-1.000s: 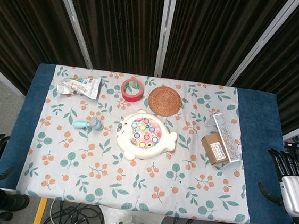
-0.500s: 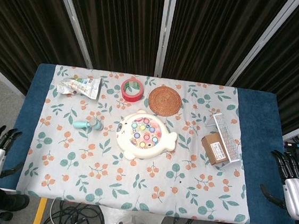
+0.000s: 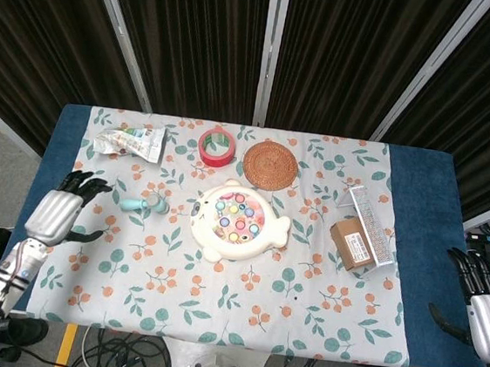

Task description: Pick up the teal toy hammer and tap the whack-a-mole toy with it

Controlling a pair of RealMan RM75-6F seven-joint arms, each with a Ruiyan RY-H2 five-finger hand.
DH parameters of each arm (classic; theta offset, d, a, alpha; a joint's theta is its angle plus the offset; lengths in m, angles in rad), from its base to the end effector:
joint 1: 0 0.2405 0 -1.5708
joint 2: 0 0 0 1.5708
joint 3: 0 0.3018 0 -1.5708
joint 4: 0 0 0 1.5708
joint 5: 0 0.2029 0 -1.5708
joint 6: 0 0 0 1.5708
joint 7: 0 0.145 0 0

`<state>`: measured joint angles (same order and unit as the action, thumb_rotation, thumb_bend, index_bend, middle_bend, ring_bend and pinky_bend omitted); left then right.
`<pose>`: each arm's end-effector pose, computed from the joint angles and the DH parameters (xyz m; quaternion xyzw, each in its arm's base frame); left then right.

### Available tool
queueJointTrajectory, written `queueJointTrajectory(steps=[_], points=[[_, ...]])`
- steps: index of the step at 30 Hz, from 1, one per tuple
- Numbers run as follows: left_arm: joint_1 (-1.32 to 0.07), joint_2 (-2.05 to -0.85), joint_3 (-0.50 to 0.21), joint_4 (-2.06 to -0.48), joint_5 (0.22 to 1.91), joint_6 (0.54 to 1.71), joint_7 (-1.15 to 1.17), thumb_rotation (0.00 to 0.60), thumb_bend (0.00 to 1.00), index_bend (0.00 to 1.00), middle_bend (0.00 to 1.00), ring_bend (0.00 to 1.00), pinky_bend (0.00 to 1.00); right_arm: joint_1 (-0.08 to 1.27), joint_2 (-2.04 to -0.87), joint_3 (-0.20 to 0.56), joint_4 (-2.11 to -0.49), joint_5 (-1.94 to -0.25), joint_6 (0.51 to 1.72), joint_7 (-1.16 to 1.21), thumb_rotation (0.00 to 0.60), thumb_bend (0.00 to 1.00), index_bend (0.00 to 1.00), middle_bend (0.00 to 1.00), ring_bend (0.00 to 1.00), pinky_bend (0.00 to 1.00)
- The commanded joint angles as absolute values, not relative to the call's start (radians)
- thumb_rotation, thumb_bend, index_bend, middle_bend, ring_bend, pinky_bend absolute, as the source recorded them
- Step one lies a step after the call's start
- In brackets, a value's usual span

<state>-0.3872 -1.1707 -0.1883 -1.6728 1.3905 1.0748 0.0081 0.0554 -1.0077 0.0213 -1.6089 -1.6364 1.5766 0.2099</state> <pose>-0.2755 0.3006 0.1309 -0.6665 -0.4260 -0.4045 0.4590 -0.3378 -0.1679 0.2246 0.6003 -0.3802 0.4484 0.5422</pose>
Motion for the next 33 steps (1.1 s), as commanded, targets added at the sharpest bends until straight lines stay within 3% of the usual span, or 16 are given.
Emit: queueJointTrajectory(steps=[1,10,33], points=[[-0.504,-1.255,-0.240,-1.605,1.246,0.942,0.022,0.600,0.17,0.24,0.18,0.07,0.05,0.056,-1.008,0.023,-1.608,-1.629,1.570,0.210,0.600,0.18,0.01,0.08,0.00,0.00],[-0.602,-1.410,-0.248,-1.482,1.067,0.875,0.125,0.600,0.21,0.28,0.18,0.07,0.05,0.070,-1.007,0.028,-1.611,-1.605,1.533,0.207,0.600,0.18,0.01,0.08,0.00,0.00],[-0.681,-1.577,-0.242,-1.339,0.836,0.888,0.258,0.600,0.27,0.36,0.21,0.09,0.05,0.088,-1.015,0.033,-1.598,-1.578,1.487,0.219,0.600,0.18,0.01,0.08,0.00,0.00]])
